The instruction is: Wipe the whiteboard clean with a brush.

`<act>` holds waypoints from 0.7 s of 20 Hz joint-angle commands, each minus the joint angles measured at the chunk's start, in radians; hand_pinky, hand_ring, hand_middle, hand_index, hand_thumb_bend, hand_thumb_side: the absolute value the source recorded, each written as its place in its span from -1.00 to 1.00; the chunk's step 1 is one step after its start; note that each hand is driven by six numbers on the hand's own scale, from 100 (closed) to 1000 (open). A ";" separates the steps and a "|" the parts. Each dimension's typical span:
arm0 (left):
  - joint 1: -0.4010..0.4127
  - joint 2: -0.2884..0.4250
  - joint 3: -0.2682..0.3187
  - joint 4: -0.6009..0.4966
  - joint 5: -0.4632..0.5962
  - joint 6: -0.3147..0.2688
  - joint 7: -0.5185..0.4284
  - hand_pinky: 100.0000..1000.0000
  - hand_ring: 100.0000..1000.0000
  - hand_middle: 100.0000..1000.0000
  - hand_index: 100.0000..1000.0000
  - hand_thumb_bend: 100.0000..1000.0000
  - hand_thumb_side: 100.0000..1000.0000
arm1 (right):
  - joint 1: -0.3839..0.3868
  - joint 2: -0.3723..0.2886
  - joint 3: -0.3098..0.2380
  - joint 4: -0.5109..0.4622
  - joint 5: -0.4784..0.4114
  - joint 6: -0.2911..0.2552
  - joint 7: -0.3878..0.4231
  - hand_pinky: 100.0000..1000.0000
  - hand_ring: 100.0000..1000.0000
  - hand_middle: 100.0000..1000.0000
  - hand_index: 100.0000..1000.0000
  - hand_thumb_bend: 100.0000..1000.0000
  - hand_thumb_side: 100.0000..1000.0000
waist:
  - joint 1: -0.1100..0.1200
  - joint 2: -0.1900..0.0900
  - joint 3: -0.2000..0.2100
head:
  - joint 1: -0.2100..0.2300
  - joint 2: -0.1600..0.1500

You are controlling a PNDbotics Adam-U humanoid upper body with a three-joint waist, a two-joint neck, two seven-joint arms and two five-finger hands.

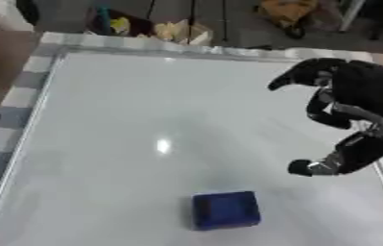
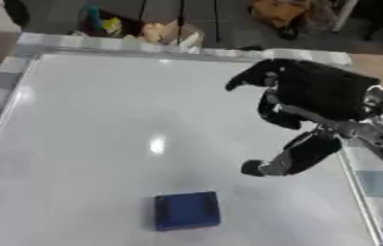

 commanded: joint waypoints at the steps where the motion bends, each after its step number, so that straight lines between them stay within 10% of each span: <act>1: -0.009 0.015 -0.003 -0.018 0.008 -0.001 -0.005 -0.38 0.27 0.01 0.20 -0.95 0.89 | -0.023 -0.037 0.021 -0.015 -0.033 0.016 0.042 0.76 0.72 0.58 -1.00 -0.08 0.17 | 0.002 -0.026 0.001 | -0.004 -0.004; 14: -0.010 0.011 -0.008 -0.018 0.013 0.002 -0.014 -0.39 0.27 0.01 0.20 -0.96 0.89 | -0.082 0.014 0.156 -0.015 -0.038 0.140 0.175 0.72 0.69 0.55 -1.00 -0.06 -0.03 | 0.002 -0.023 0.009 | -0.012 0.002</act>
